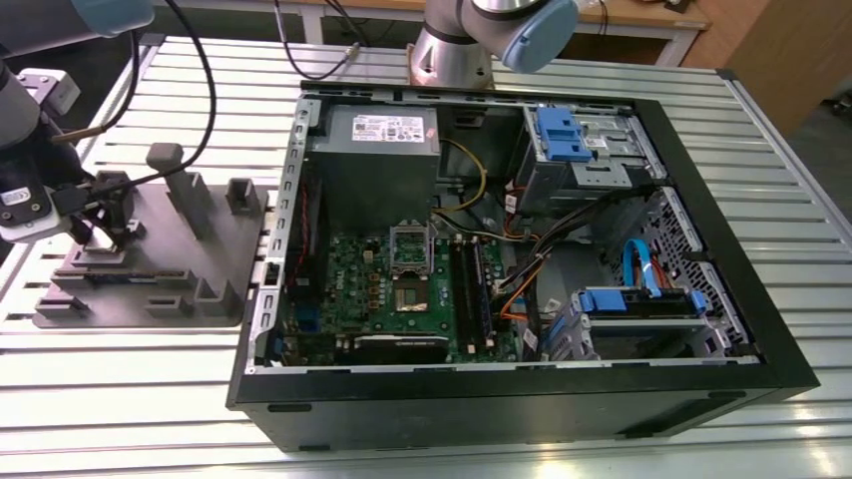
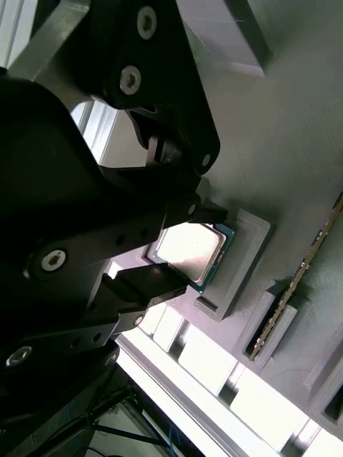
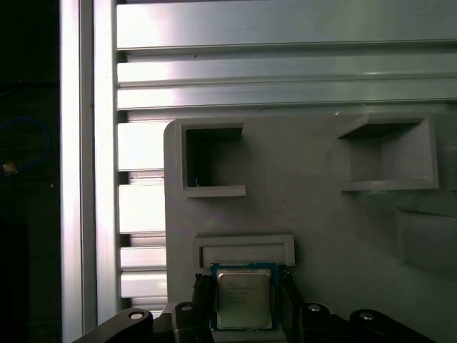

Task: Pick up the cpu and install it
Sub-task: 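Pick up the cpu and move it towards the insertion slot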

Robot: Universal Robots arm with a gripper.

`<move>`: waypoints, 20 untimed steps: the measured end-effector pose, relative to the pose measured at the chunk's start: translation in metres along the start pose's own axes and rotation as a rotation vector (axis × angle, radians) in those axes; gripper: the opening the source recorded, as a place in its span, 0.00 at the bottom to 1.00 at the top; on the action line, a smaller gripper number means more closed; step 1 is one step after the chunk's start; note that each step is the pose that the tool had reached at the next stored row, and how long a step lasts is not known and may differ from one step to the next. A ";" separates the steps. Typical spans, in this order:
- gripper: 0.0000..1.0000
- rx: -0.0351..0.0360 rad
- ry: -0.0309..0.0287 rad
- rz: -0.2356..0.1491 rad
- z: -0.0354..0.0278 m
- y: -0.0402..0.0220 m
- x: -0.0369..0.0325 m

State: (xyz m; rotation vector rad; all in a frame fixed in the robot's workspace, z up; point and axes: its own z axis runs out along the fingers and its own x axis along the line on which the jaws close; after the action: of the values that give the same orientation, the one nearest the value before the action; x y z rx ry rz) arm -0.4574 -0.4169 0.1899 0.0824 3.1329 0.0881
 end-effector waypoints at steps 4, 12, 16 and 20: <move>0.47 0.0000 0.0000 0.000 -0.0005 0.0000 0.0000; 0.47 0.0000 0.0000 0.000 -0.0028 0.0001 0.0000; 0.47 0.0000 0.0001 0.000 -0.0038 0.0002 0.0000; 0.47 0.0000 0.0000 0.000 -0.0051 0.0003 0.0000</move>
State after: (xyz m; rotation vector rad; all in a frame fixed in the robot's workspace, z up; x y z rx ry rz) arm -0.4574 -0.4169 0.1950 0.0823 3.1329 0.0882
